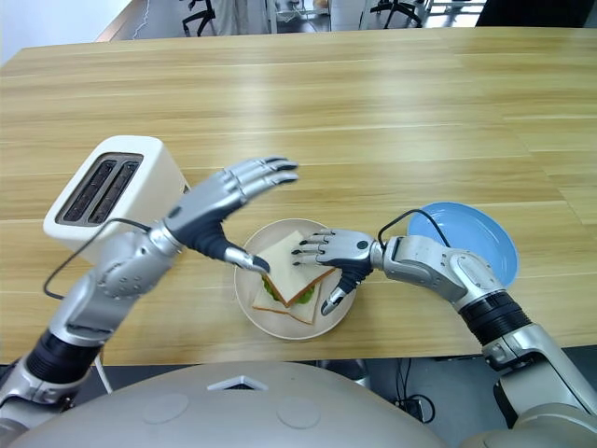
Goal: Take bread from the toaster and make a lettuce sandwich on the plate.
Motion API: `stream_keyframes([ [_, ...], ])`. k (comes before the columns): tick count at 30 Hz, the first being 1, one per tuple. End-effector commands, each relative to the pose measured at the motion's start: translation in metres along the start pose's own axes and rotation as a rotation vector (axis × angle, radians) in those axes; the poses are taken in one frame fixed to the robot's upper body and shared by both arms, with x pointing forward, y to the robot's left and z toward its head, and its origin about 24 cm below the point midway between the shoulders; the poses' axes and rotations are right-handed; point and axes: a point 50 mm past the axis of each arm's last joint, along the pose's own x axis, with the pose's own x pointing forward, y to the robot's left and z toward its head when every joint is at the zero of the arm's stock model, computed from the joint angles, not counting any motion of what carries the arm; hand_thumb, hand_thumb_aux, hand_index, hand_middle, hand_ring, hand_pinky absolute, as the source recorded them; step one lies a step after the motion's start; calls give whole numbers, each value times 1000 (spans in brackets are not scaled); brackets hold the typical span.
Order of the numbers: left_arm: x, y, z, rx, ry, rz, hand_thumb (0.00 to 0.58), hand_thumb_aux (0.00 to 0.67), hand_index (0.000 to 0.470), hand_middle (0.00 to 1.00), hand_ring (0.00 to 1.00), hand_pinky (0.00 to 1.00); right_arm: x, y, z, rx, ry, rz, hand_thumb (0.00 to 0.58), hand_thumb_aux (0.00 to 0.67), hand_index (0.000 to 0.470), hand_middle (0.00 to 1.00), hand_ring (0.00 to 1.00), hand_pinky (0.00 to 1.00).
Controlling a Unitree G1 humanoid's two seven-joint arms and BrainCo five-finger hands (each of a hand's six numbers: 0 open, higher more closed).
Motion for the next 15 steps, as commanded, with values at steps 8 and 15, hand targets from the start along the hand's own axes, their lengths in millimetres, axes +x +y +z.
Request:
stream_keyframes([
  [8, -56, 3, -48, 55, 230, -141, 0, 0, 0, 0, 0, 0, -53, -50, -3, -142, 86, -355, 0, 0, 0, 0, 0, 0],
  [15, -94, -19, -39, -12, 235, -364, 0, 0, 0, 0, 0, 0, -113, -77, -11, -15, 181, -745, 0, 0, 0, 0, 0, 0],
])
